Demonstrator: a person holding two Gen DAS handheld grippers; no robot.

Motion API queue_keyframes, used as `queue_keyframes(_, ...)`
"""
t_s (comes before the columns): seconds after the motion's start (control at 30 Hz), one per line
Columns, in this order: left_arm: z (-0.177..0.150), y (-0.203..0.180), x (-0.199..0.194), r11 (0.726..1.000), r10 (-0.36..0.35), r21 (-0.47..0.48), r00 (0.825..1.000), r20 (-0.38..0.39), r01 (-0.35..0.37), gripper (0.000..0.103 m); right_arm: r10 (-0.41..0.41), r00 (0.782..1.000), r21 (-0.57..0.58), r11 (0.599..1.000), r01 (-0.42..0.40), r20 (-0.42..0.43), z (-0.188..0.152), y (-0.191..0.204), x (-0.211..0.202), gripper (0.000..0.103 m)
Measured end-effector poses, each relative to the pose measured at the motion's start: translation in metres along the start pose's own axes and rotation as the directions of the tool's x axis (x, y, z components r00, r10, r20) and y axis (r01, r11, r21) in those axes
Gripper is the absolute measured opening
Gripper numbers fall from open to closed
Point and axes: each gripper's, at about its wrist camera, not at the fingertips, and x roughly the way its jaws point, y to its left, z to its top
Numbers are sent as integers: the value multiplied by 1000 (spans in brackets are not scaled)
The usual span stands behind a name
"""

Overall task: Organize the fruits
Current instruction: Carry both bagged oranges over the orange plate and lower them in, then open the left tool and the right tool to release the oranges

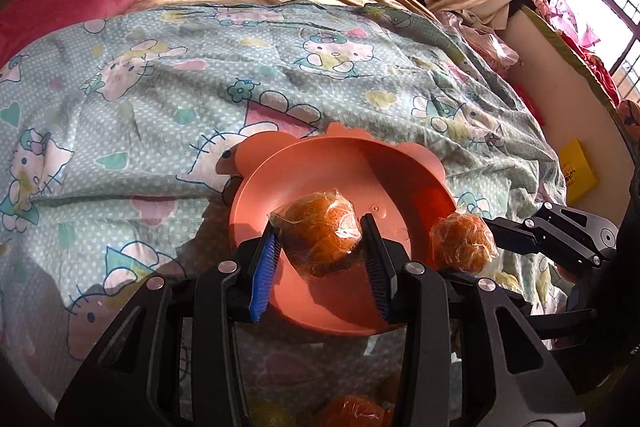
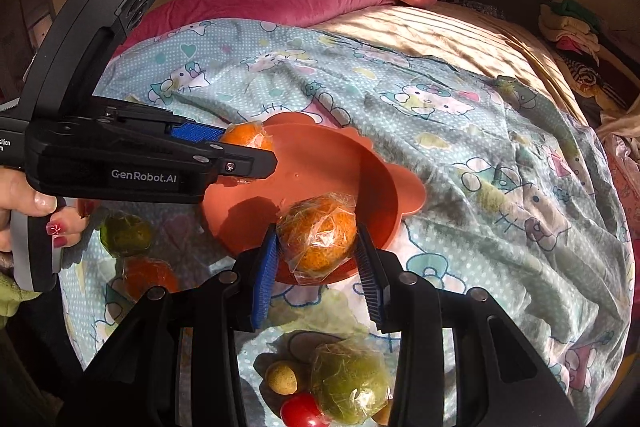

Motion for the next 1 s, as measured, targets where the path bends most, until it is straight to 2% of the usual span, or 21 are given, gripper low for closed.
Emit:
queue_keyframes(0.33,1,3,20,1000,9,-13,999,-36,-10,32,15,998,-18,1000,-17,-61,4,-7,18,36)
queue_keyframes(0.6,0,6,23,1000,13,-21,999,-36,-14,32,21,996,-36,999,-24,-89,6,-8,26,37)
queue_keyframes(1.0,0,6,24,1000,20,-23,999,-36,-21,32,30,997,-30,999,-32,-73,5,-7,25,39)
